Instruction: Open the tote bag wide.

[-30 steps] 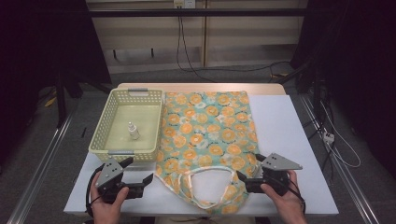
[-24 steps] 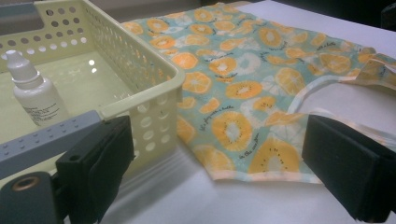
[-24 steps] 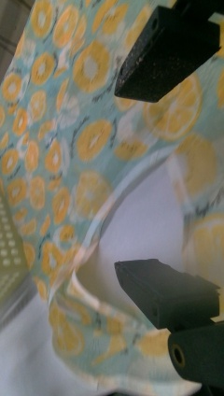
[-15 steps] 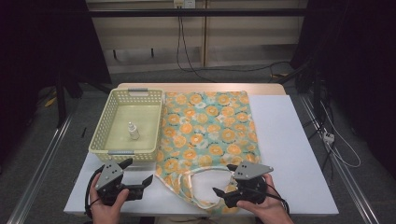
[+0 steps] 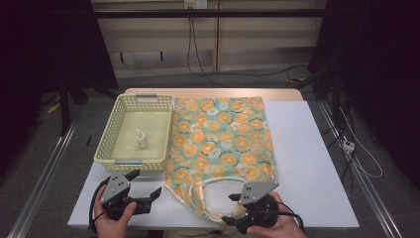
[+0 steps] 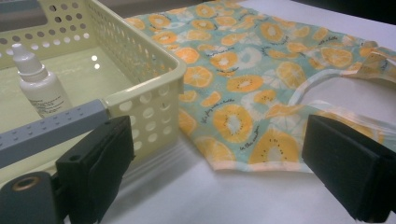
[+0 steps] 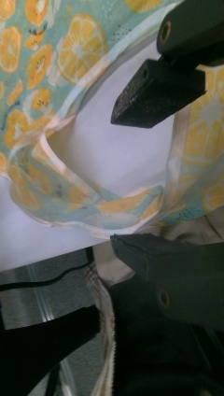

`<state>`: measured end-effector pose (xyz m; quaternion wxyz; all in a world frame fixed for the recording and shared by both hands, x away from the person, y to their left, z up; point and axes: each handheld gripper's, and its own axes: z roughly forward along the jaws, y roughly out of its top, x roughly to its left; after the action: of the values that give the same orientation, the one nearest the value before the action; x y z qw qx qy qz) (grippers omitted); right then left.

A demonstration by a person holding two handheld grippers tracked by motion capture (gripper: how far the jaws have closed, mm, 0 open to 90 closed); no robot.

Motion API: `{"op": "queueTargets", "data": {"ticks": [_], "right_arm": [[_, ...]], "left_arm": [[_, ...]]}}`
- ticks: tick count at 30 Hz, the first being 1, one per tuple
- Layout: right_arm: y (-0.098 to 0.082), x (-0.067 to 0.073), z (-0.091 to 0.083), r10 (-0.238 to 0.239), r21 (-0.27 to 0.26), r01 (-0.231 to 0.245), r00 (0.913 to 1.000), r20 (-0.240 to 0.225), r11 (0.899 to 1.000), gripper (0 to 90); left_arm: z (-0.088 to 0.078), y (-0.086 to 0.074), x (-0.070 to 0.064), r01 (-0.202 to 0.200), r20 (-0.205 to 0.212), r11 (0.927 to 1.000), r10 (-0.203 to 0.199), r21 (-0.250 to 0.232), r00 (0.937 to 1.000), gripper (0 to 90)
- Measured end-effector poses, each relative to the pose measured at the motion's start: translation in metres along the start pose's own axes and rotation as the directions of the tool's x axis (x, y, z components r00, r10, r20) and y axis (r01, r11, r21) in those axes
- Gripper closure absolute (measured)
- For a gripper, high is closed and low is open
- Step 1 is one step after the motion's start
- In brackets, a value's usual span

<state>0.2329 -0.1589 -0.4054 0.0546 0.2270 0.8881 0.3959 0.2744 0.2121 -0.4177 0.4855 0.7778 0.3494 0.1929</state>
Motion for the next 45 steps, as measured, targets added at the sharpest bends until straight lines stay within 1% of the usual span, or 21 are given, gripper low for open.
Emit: {"op": "queueTargets", "data": {"ticks": [1,3,4,5,6,7,8,9,10,13,19,21,22,24,25,29,32,36,37,38,45], "right_arm": [[-0.001,0.000,0.002,-0.010,0.014,0.010,1.0000,0.001,1.000,40.1],[-0.005,-0.002,0.007,-0.020,0.046,0.020,0.9998,-0.008,0.999,49.7],[-0.005,-0.002,0.007,-0.020,0.046,0.020,0.9998,-0.008,0.999,49.7],[-0.006,-0.003,0.008,-0.016,0.055,0.018,0.9996,-0.022,0.998,54.5],[-0.008,-0.005,0.009,-0.020,0.064,0.023,0.9989,-0.042,0.998,64.3],[-0.008,-0.005,0.009,-0.020,0.064,0.023,0.9989,-0.042,0.998,64.3],[-0.009,-0.006,0.010,-0.018,0.065,0.021,0.9987,-0.048,0.998,70.9],[-0.009,-0.008,0.011,-0.006,0.055,0.009,0.9980,-0.062,0.998,80.8],[-0.009,-0.008,0.011,-0.006,0.055,0.009,0.9980,-0.062,0.998,80.8],[-0.009,-0.010,0.011,0.009,0.053,-0.005,0.9976,-0.069,0.999,88.6],[-0.006,-0.016,0.009,0.034,0.035,-0.032,0.9975,-0.062,0.999,90.0],[-0.005,-0.030,0.008,0.057,0.009,-0.057,0.9971,-0.050,0.998,90.0],[-0.005,-0.030,0.008,0.057,0.009,-0.057,0.9971,-0.050,0.998,90.0],[-0.004,-0.039,0.006,0.083,-0.011,-0.084,0.9956,-0.044,0.996,90.0],[-0.001,-0.045,0.005,0.085,-0.015,-0.085,0.9959,-0.032,0.996,90.0],[0.007,-0.052,0.002,0.086,-0.034,-0.087,0.9958,-0.031,0.996,90.0],[0.017,-0.062,0.001,0.079,-0.048,-0.079,0.9969,-0.008,0.996,90.0],[0.028,-0.079,0.004,0.084,-0.057,-0.083,0.9964,0.012,0.995,90.0],[0.033,-0.087,0.004,0.089,-0.061,-0.087,0.9958,0.021,0.994,90.0],[0.033,-0.087,0.004,0.089,-0.061,-0.087,0.9958,0.021,0.994,90.0],[0.045,-0.110,0.006,0.106,-0.083,-0.101,0.9926,0.059,0.991,90.0]], "left_arm": [[0.000,0.000,0.000,-0.003,-0.001,1.0000,0.003,0.000,1.0000,8.9],[0.001,0.000,0.000,-0.001,0.004,1.0000,0.001,-0.001,1.0000,8.9],[0.001,0.001,0.001,-0.002,0.005,1.0000,0.002,0.002,1.0000,8.9],[0.001,0.001,0.001,0.000,0.005,1.0000,0.000,0.001,1.0000,8.9],[0.001,0.000,0.001,-0.003,0.004,1.0000,0.003,0.004,1.0000,8.9],[0.001,0.000,0.001,-0.002,0.005,1.0000,0.002,0.005,1.0000,8.9],[0.001,0.000,0.001,-0.002,0.004,1.0000,0.002,0.003,1.0000,8.9],[0.001,0.001,0.001,-0.002,0.003,1.0000,0.002,-0.001,1.0000,8.9],[0.001,0.001,0.001,-0.002,0.003,1.0000,0.002,-0.001,1.0000,8.9],[0.001,0.001,0.001,-0.003,0.003,1.0000,0.003,0.002,1.0000,8.9],[0.002,0.001,0.001,-0.006,0.004,1.0000,0.006,0.005,1.0000,8.9],[0.002,0.001,0.001,-0.006,0.006,1.0000,0.006,0.005,1.0000,8.9],[0.002,0.001,0.001,-0.007,0.007,1.0000,0.007,0.003,1.0000,8.9],[0.002,0.001,0.001,-0.007,0.007,1.0000,0.007,0.002,1.0000,8.9],[0.002,0.001,0.001,-0.003,0.006,1.0000,0.003,0.003,1.0000,8.9],[0.004,0.001,0.001,-0.008,0.006,0.9999,0.008,0.009,0.9999,8.9],[0.003,0.001,0.001,-0.009,0.007,0.9999,0.009,0.008,0.9999,8.9],[0.002,0.001,0.002,0.000,0.012,1.0000,0.000,0.006,0.9999,8.9],[0.002,0.001,0.003,0.002,0.011,1.0000,-0.002,0.006,0.9999,8.9],[0.003,0.000,0.003,0.003,0.010,1.0000,-0.003,0.007,0.9999,8.9],[0.004,0.001,0.003,-0.006,0.012,1.0000,0.006,0.006,0.9999,8.9]]}}
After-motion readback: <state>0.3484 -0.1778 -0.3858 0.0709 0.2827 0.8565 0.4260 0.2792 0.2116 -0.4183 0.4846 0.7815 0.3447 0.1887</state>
